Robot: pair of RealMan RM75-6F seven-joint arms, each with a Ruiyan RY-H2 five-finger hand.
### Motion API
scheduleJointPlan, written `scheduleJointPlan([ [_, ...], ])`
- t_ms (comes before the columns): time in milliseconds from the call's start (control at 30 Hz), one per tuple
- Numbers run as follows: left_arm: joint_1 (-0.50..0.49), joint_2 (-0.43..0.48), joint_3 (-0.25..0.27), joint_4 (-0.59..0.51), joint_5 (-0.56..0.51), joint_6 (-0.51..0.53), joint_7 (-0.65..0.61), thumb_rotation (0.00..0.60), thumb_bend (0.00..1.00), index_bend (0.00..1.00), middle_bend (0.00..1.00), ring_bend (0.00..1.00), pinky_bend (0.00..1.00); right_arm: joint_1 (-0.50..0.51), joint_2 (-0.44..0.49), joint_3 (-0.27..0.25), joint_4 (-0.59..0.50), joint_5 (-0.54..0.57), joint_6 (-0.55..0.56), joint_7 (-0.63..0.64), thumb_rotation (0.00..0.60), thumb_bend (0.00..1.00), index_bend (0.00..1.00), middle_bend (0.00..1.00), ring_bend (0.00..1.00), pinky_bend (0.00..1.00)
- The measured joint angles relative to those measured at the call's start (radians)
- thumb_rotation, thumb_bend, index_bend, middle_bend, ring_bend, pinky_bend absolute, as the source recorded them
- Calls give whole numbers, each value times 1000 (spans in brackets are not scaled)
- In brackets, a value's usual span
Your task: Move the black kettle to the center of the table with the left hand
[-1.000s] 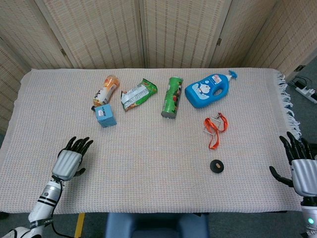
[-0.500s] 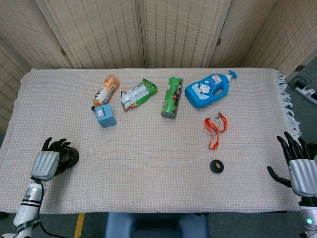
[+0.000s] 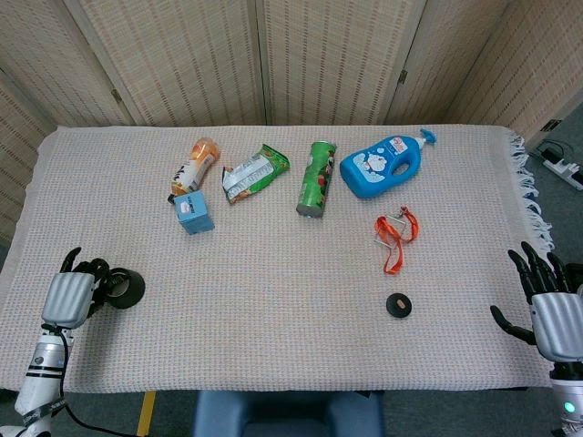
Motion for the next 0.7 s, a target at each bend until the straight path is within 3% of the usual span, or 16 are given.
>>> scheduleJointPlan([
  [300,-21,-12,-13,43,34,19,-53,600,578,686,461,479,164,-9,-4,-3,12,-3,13,13,600,312,0,0,122,0],
  [700,-115,10,-17,-28,163,27,-77,600,578,682,467,485,165,-13,5,2,14,-1,23,11,600,311,0,0,123,0],
])
